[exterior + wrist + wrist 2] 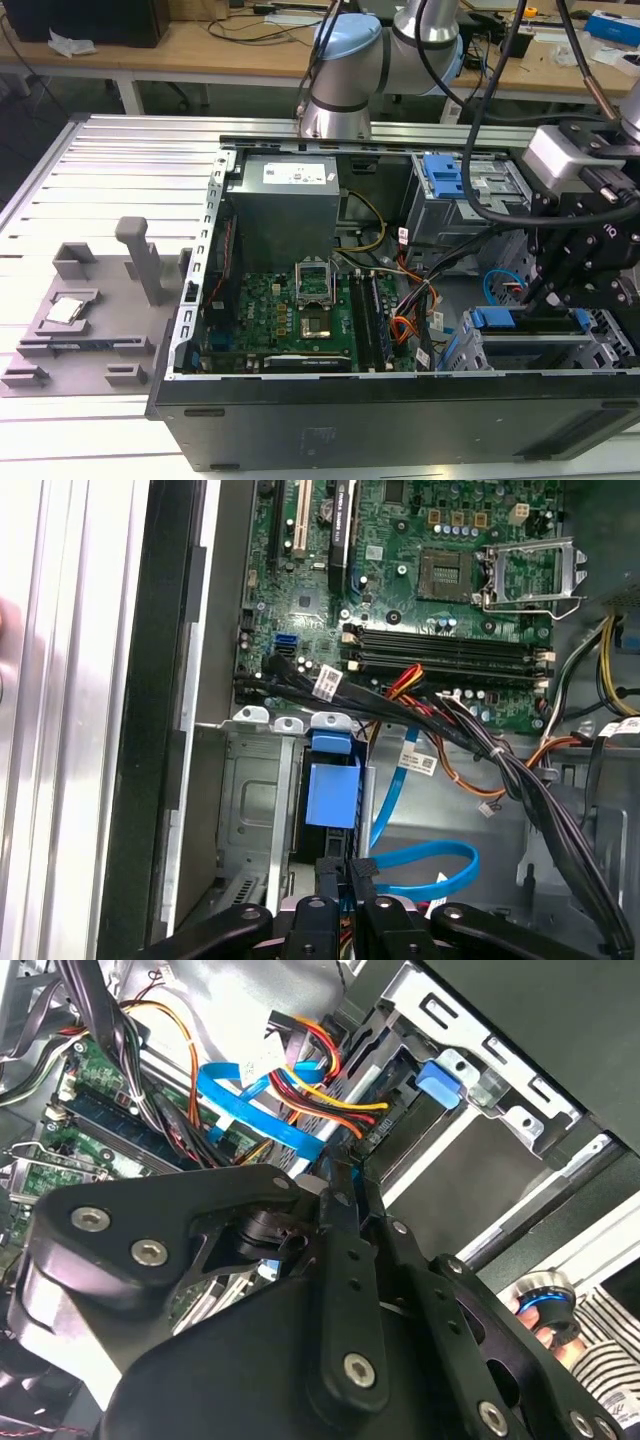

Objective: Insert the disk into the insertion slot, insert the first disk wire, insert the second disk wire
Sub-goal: 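Insert the second disk wire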

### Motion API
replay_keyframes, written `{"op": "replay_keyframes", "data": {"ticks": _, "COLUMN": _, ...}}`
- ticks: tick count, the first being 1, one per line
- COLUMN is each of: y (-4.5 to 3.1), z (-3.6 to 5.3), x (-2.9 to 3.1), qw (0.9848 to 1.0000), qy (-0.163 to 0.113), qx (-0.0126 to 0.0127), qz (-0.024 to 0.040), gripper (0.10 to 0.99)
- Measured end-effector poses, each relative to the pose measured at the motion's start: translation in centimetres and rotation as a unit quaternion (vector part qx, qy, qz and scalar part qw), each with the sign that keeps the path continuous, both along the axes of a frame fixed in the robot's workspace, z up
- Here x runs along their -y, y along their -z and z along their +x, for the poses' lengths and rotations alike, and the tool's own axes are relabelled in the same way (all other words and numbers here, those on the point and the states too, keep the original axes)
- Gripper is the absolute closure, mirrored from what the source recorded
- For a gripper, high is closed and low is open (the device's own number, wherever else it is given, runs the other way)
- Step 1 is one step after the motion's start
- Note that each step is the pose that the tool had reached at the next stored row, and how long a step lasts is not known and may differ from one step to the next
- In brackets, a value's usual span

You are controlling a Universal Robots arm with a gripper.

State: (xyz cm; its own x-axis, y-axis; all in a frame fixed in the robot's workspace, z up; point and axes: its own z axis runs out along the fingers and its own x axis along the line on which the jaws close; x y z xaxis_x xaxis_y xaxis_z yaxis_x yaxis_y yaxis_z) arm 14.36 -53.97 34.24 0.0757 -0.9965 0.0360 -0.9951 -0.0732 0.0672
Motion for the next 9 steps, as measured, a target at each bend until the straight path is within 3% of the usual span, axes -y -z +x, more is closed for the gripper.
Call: {"op": "replay_keyframes", "data": {"ticks": 9, "y": 0.39, "z": 0.0, "x": 0.36, "qw": 1.0, "qy": 0.001, "qx": 0.0, "qz": -0.0002, "gripper": 0.925}}
